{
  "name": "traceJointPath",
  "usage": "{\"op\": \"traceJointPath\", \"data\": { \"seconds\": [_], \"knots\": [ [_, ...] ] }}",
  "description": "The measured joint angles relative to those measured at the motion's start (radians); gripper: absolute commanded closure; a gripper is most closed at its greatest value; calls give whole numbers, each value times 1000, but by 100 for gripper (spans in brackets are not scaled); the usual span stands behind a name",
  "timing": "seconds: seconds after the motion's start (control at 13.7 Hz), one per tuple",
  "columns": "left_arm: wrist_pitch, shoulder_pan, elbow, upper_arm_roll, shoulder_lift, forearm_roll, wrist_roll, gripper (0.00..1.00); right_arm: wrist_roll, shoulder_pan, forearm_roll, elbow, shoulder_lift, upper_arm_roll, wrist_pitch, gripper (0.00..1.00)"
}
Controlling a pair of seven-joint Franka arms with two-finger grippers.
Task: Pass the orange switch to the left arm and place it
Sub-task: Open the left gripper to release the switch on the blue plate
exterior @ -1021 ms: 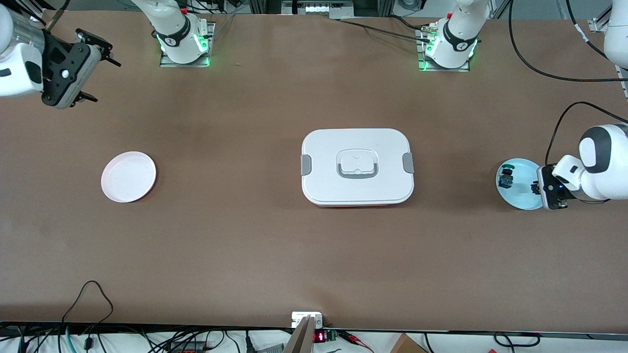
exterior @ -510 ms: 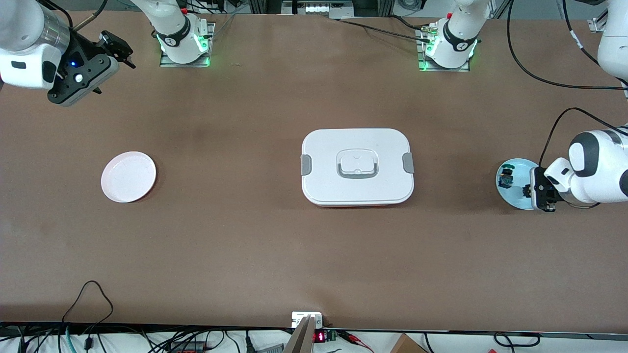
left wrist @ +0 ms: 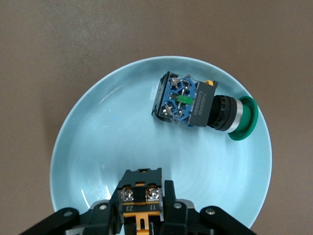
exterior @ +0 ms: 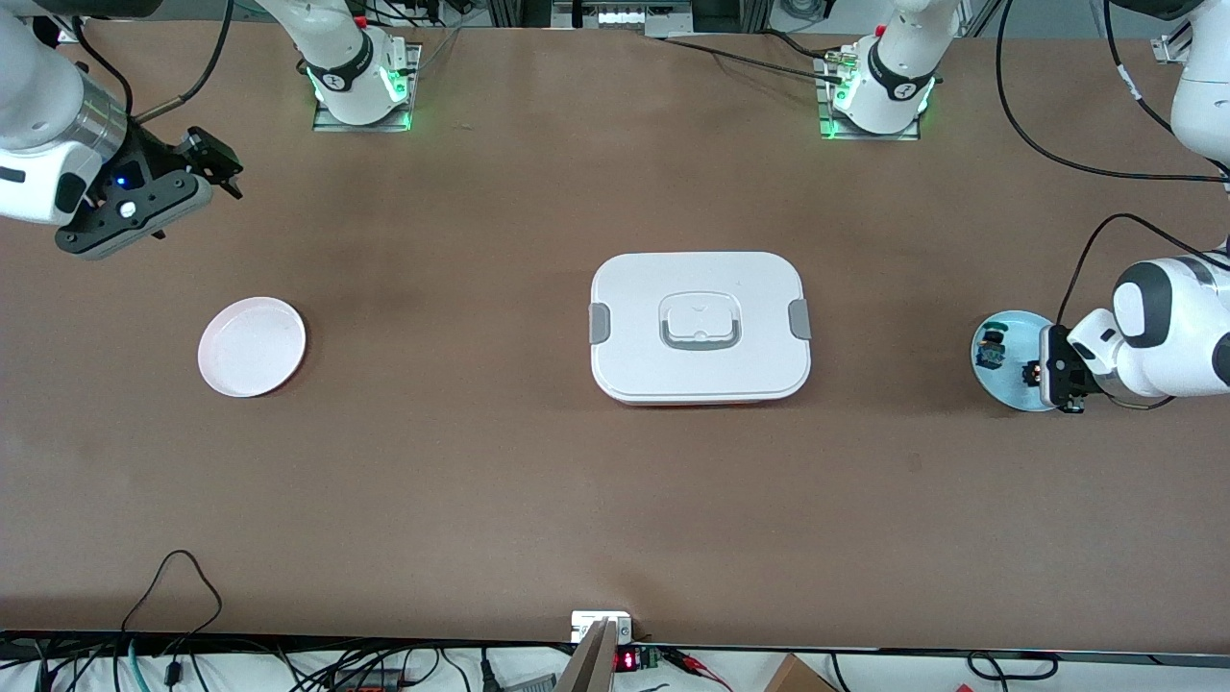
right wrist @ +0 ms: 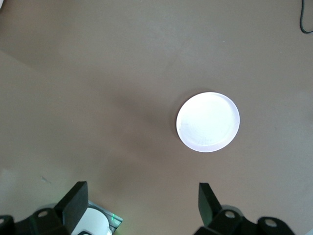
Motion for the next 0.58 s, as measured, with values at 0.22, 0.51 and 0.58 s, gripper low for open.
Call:
{"op": "traceJointPath", "data": {
  "seconds": [0.22, 0.51, 0.58],
  "knots": [
    [-9, 0, 0, -8, 0, 0, 22, 0, 206, 10, 5, -3, -12, -5, -5, 0],
    [-61, 0, 15, -11, -17, 0, 25, 0, 435, 12, 16, -66, -56, -6, -4, 0],
    [-89, 0, 21, -14, -29, 0, 16, 0, 440, 1, 16, -80, -60, -9, 1, 0]
  ]
}}
